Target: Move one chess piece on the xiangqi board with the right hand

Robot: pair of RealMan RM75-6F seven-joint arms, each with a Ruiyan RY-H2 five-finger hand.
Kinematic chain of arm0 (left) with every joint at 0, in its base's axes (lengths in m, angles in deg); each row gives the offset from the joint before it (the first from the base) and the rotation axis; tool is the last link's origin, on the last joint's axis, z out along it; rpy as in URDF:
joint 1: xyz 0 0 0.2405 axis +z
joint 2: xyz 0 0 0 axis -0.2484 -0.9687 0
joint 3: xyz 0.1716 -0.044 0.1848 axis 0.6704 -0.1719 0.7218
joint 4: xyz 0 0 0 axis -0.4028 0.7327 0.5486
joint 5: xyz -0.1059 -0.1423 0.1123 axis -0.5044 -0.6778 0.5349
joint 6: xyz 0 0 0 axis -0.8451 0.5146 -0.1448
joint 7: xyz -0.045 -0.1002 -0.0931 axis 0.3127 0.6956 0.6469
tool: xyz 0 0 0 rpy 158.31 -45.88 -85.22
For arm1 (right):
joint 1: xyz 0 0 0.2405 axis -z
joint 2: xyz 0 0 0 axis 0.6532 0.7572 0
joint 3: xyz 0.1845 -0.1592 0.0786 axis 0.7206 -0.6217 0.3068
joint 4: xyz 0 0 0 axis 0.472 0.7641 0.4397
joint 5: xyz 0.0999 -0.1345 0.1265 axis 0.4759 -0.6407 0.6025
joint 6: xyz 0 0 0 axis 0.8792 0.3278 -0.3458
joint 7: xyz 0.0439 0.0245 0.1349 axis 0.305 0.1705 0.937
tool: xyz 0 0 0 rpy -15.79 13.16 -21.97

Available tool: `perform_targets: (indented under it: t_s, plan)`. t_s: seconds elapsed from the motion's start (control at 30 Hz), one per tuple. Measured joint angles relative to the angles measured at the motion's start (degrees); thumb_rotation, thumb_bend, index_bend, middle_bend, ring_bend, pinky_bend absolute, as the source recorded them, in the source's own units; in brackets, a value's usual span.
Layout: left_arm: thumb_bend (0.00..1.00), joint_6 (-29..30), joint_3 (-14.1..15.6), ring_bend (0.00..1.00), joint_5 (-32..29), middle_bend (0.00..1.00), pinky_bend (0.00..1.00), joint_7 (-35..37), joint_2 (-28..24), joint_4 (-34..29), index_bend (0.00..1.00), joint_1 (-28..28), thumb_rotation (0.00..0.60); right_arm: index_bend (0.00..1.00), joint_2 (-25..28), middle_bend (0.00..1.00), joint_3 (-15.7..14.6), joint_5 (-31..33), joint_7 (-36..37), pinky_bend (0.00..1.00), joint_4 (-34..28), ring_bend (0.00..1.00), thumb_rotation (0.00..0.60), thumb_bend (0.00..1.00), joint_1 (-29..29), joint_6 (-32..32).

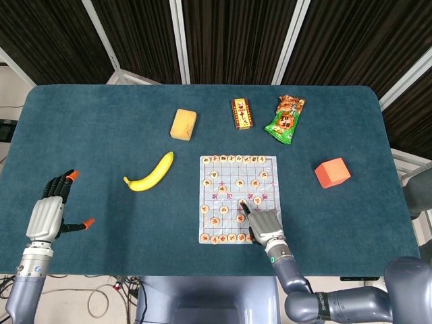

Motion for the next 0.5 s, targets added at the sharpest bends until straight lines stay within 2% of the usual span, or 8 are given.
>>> perform_targets:
  t_s: [0.5]
  plan:
    - [0.0,0.0,0.0,0.0,-0.1,0.0,0.0,0.1,0.0,-0.1,0.0,0.0,0.6,0.05,-0.8,1.0,0.8,-0.6,0.0,0.87,0.0,1.0,0.6,0.76,-0.1,1.0]
